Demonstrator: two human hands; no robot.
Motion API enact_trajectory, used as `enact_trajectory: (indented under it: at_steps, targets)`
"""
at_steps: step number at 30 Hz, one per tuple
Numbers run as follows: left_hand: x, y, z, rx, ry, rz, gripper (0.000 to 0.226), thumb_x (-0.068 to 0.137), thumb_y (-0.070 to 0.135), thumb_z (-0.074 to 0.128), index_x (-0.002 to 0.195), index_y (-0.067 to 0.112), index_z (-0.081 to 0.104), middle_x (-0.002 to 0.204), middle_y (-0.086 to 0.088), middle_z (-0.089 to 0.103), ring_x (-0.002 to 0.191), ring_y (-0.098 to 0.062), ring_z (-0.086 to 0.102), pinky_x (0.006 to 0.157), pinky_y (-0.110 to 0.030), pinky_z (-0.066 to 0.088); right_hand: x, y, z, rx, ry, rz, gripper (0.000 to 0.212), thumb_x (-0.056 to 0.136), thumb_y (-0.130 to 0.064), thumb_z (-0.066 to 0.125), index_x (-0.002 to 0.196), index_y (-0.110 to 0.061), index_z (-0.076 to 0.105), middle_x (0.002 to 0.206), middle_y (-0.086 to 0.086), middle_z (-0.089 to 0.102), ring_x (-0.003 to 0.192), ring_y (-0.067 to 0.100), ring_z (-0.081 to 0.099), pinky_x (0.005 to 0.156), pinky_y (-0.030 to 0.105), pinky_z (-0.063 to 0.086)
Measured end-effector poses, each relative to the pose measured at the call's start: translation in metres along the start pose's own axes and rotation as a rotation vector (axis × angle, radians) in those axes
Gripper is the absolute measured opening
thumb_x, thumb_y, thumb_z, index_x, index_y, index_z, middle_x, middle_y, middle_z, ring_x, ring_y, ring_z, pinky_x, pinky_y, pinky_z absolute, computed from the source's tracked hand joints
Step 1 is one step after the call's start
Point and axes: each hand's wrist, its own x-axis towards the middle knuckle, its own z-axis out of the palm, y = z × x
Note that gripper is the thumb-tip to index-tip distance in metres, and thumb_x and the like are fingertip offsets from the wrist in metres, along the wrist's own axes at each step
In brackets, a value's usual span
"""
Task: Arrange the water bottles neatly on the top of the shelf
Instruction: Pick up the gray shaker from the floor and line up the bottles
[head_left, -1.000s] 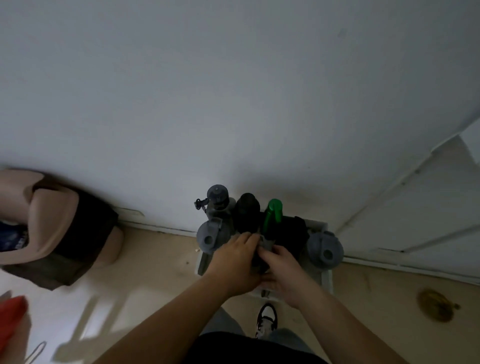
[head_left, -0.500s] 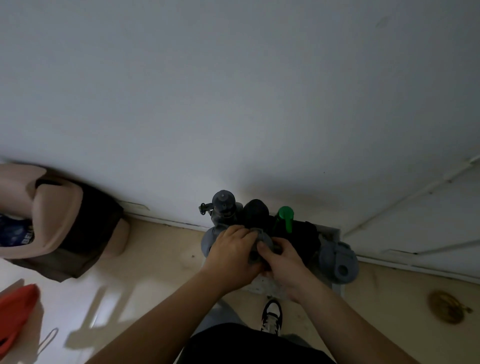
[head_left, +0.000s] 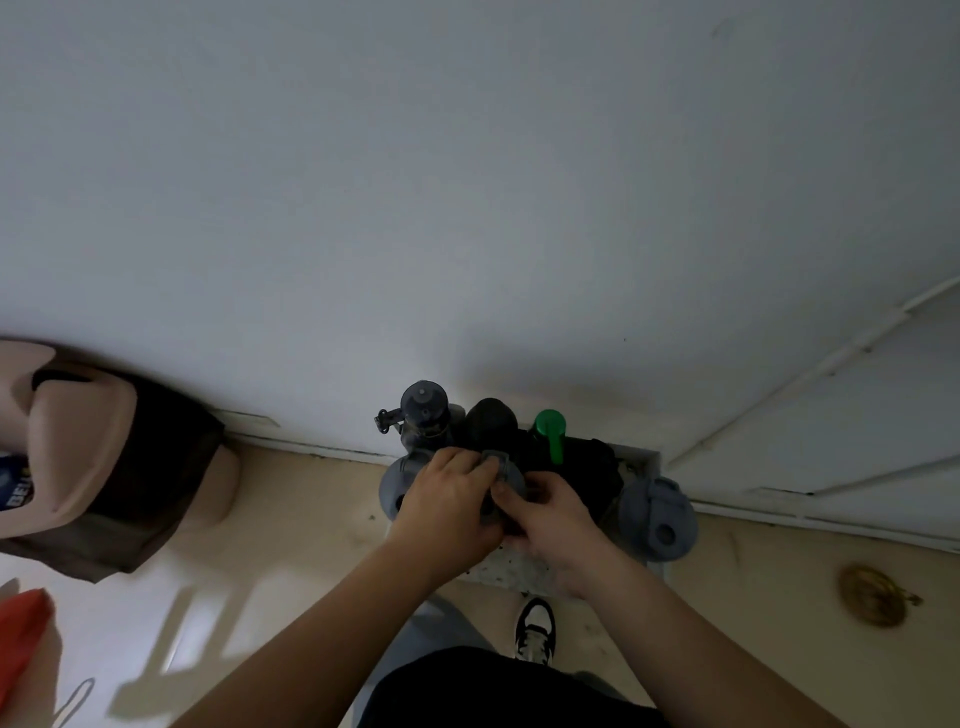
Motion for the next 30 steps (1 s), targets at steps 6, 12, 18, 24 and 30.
enact_trajectory:
  at_steps: [6, 12, 18, 24, 30]
  targets:
    - [-0.002, -0.001, -0.001, -0.001, 0.013, -0.023, 0.049, 0.075, 0.043, 0.063, 0.118, 0.021, 0.068, 0.108, 0.002, 0.069, 0.109, -0.024, 0.06, 0.09, -0.041, 0.055, -0.004, -0.008, 0.002, -0.131, -0.004, -0.006, 0.045, 0.086, -0.037, 0.082, 0.122, -0.016, 0.062, 0.115, 0.009, 0.072, 0.099, 0.025, 0.075, 0.085, 0.047, 0.066]
    - [-0.004, 0.013, -0.012, 0.054, 0.004, -0.058, 0.066, 0.076, 0.058, 0.064, 0.132, 0.021, 0.062, 0.137, -0.003, 0.058, 0.132, -0.028, 0.048, 0.106, -0.041, 0.048, -0.044, -0.054, -0.019, -0.615, 0.043, -0.244, 0.024, 0.095, -0.04, 0.07, 0.105, -0.018, 0.067, 0.087, -0.005, 0.073, 0.063, 0.013, 0.073, 0.054, 0.024, 0.061]
    - [-0.007, 0.075, -0.007, -0.236, 0.149, 0.072, 0.035, 0.09, 0.041, 0.066, 0.117, 0.02, 0.071, 0.117, 0.007, 0.063, 0.104, -0.009, 0.06, 0.086, -0.02, 0.051, -0.075, -0.086, -0.091, -0.525, 0.461, -0.677, 0.015, 0.097, -0.024, 0.069, 0.082, -0.025, 0.07, 0.074, -0.008, 0.072, 0.065, 0.002, 0.067, 0.062, 0.013, 0.05]
    - [0.022, 0.08, 0.083, -0.379, -0.292, -0.276, 0.035, 0.091, 0.032, 0.065, 0.122, 0.014, 0.061, 0.12, -0.008, 0.06, 0.107, -0.025, 0.062, 0.084, -0.03, 0.051, -0.056, -0.045, -0.149, -0.772, 0.268, -0.278, 0.075, 0.08, -0.053, 0.081, 0.146, -0.027, 0.056, 0.145, 0.001, 0.052, 0.132, 0.021, 0.052, 0.098, 0.028, 0.043]
    - [0.065, 0.09, 0.122, -0.284, -0.344, -0.326, 0.048, 0.091, 0.031, 0.061, 0.132, 0.008, 0.049, 0.126, -0.017, 0.064, 0.109, -0.034, 0.065, 0.089, -0.04, 0.057, -0.03, 0.001, -0.143, -0.968, 0.251, -0.312, 0.082, 0.081, -0.043, 0.079, 0.154, -0.032, 0.043, 0.164, 0.004, 0.034, 0.14, 0.029, 0.049, 0.111, 0.039, 0.048]
